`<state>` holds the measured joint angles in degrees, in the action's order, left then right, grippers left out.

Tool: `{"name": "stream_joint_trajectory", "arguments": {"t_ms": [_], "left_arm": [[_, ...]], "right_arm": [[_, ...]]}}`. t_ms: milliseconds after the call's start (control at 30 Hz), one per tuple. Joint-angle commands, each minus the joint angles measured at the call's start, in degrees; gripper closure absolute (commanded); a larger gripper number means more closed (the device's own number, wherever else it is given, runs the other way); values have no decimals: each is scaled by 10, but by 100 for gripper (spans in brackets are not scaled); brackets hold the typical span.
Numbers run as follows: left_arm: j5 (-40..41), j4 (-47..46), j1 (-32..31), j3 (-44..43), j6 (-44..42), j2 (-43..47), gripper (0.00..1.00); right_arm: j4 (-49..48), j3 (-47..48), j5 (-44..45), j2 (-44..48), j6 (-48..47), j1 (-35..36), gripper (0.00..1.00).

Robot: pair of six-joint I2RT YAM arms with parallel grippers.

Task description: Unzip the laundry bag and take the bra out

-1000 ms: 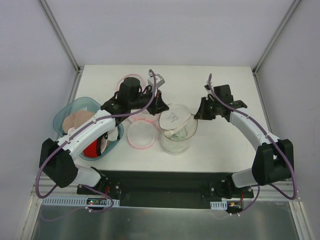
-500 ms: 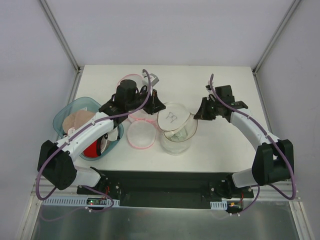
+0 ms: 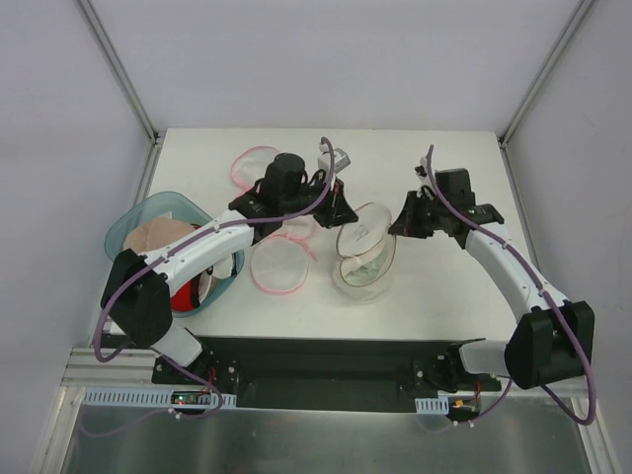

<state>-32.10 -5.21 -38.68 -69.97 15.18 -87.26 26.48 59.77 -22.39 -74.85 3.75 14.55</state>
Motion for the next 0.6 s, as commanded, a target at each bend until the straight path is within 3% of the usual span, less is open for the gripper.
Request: {"name": "stream_joint_trajectory", "arguments": {"t_ms": [0, 167, 267, 367, 567], "left_arm": [[3, -3, -16, -24, -18, -8, 100], [61, 29, -16, -57, -43, -20, 100], [77, 42, -15, -68, -48, -29, 100], [96, 49, -16, -74, -44, -29, 100], [147, 78, -16, -78, -31, -12, 100]], "right_arm": [[8, 8, -9, 23, 17, 2, 99], [0, -2, -71, 26, 0, 20, 87], [58, 26, -19, 22, -24, 23, 78], [81, 34, 95, 44, -7, 2, 48], [55, 53, 167, 145, 19, 32, 51]]}}
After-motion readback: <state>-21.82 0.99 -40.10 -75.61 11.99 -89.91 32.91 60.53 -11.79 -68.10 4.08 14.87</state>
